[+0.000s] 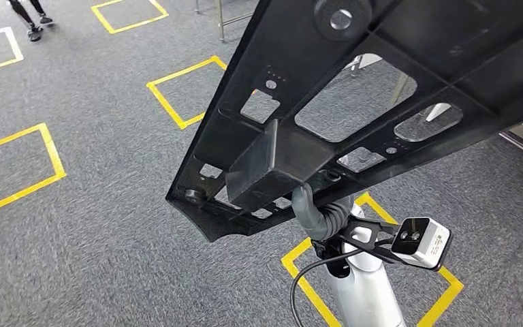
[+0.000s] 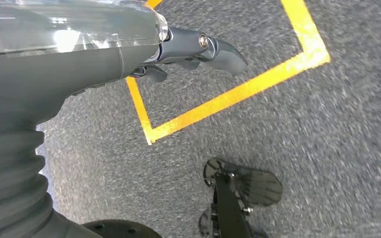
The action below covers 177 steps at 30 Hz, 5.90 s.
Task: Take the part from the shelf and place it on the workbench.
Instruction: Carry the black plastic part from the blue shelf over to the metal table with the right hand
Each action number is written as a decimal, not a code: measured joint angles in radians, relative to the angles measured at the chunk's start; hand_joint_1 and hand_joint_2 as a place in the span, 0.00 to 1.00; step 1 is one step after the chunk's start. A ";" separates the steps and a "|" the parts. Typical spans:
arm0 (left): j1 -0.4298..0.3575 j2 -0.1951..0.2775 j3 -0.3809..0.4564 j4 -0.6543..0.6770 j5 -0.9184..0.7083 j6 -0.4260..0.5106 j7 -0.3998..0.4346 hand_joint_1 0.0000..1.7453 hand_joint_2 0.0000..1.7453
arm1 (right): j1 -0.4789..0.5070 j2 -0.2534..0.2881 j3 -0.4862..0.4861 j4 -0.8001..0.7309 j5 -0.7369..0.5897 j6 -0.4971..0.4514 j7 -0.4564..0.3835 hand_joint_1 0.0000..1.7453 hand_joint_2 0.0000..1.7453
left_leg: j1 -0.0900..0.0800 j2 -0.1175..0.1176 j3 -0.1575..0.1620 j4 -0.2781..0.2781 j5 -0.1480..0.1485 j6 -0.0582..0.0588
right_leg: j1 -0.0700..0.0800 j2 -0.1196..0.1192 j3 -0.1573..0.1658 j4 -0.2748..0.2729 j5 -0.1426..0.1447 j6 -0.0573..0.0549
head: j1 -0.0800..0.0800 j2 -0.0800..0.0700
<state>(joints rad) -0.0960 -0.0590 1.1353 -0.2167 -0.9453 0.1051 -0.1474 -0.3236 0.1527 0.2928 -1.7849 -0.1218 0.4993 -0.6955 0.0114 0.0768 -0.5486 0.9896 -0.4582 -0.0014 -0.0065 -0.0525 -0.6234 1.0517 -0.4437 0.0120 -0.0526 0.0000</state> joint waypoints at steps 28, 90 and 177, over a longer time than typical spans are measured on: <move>-0.002 -0.004 0.000 0.000 -0.002 0.000 0.013 0.00 1.00 | -0.002 -0.006 -0.005 0.006 0.006 -0.002 0.000 1.00 1.00 | -0.002 -0.023 -0.021 0.005 0.011 0.022 | 0.001 0.057 -0.107 0.221 -0.102 0.011 | 0.000 0.000; -0.002 -0.008 0.000 0.000 0.000 -0.003 -0.013 0.00 1.00 | 0.034 -0.019 -0.017 -0.016 0.018 -0.014 0.000 1.00 1.00 | 0.008 -0.031 -0.008 0.023 -0.018 0.018 | -0.007 0.052 -0.106 0.200 -0.070 0.025 | 0.000 0.000; 0.005 0.005 0.018 0.000 0.013 -0.036 -0.022 0.00 1.00 | 0.028 -0.023 -0.030 0.050 0.017 -0.072 0.001 1.00 1.00 | -0.001 -0.063 -0.051 0.018 0.026 0.002 | 0.003 0.009 0.098 -0.054 -0.058 -0.002 | 0.000 0.000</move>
<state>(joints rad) -0.0910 -0.0541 1.1536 -0.2163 -0.9327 0.0693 -0.1690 -0.2958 0.1296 0.2628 -1.7351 -0.1046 0.4268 -0.6943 0.0100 0.0136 -0.5991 1.0075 -0.4326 0.0002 -0.0034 -0.0434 -0.5256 0.9979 -0.5018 0.0096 -0.0526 0.0000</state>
